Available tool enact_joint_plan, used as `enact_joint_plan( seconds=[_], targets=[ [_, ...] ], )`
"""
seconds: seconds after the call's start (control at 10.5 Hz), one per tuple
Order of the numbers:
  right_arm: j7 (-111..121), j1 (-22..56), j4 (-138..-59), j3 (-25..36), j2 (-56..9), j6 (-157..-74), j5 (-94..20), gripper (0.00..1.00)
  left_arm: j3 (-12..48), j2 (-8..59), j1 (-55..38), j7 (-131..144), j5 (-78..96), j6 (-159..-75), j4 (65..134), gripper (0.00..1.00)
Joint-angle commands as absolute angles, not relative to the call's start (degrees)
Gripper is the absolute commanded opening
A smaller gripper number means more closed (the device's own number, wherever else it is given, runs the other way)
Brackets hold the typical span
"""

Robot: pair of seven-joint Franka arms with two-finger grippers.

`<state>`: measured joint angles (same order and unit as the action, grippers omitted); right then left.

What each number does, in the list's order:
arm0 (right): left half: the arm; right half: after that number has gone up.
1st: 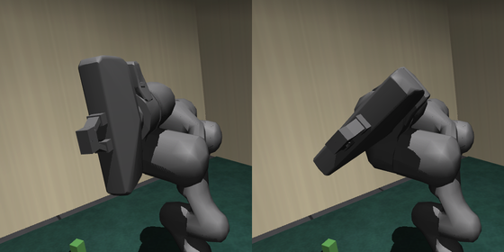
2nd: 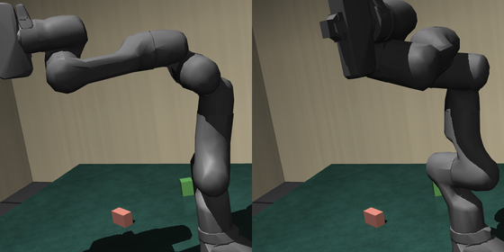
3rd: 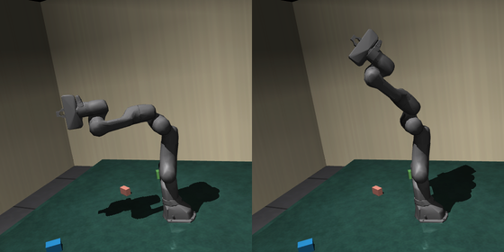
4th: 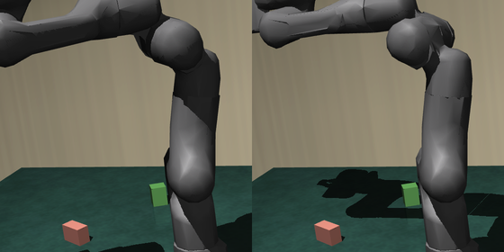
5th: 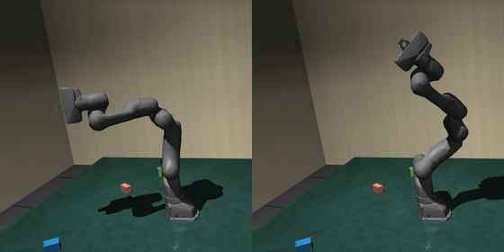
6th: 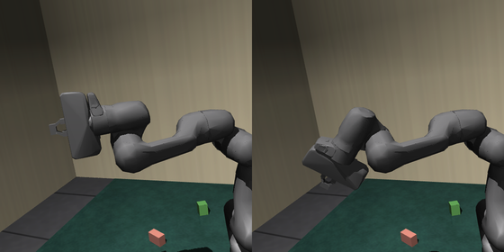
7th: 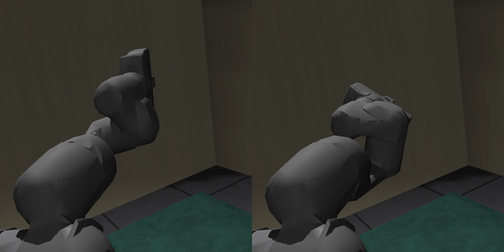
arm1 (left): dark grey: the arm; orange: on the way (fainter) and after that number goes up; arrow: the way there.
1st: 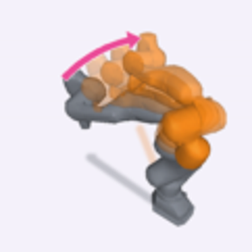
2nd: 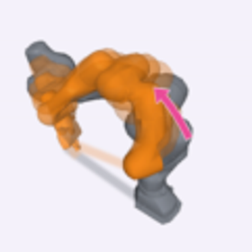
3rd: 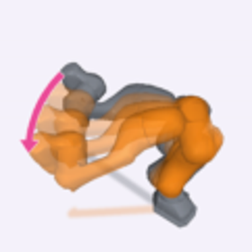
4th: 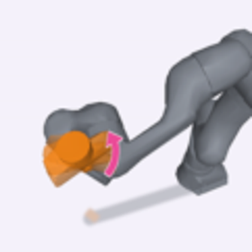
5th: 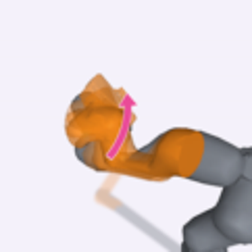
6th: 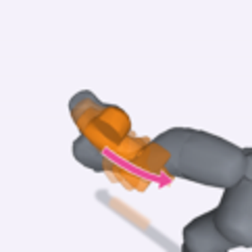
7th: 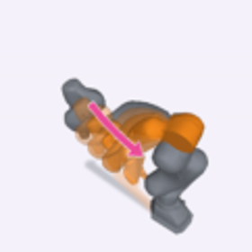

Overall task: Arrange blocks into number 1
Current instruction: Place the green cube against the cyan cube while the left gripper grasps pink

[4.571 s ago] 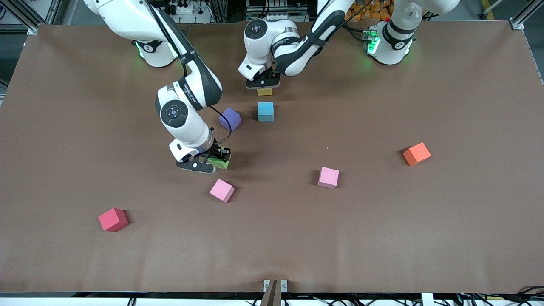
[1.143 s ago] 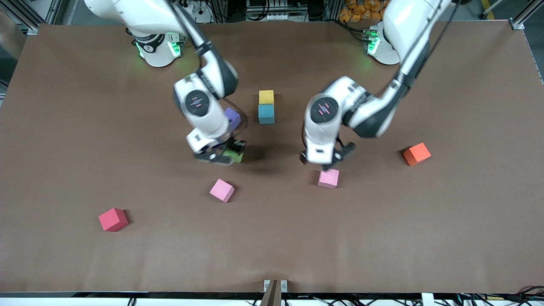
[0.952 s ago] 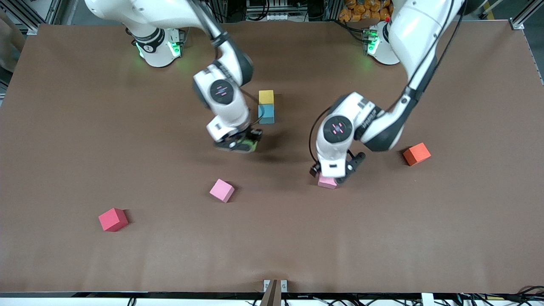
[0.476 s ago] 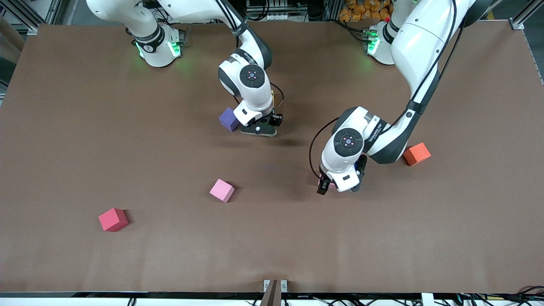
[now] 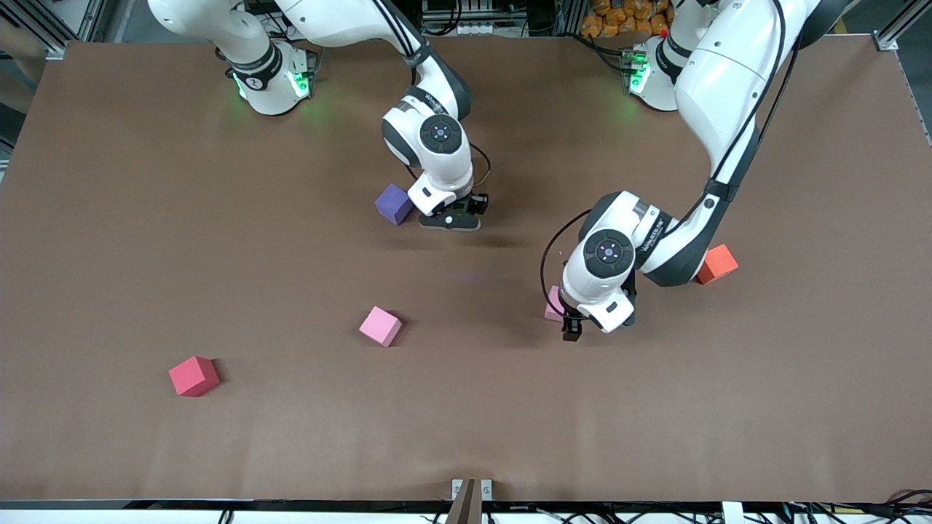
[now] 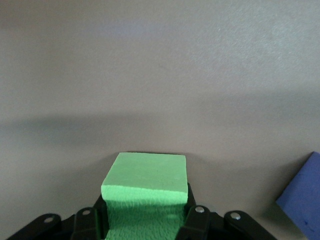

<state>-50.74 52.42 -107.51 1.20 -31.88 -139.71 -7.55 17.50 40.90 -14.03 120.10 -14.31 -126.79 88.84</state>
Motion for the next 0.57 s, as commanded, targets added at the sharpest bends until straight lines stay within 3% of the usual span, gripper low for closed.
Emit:
enact_joint_plan(
  seconds=[0.0,0.1,0.48],
  targets=[
    [-50.54,51.86,-108.62,0.7,-30.86,-139.4,-7.3,0.6,17.58,40.78,-14.15,121.46,-14.59,-128.84,90.69,1.0],
    [-49.84,50.55,-109.76,0.53,-29.72,-139.22,-6.86,0.98,17.58,40.78,-14.41,121.38,-14.68,-129.37,91.4,1.0],
    [-49.48,43.08,-109.34,0.26,-25.85,-139.39,-6.51,1.0,17.58,41.57,-14.5,121.38,-16.61,-130.51,92.2,1.0]
  ],
)
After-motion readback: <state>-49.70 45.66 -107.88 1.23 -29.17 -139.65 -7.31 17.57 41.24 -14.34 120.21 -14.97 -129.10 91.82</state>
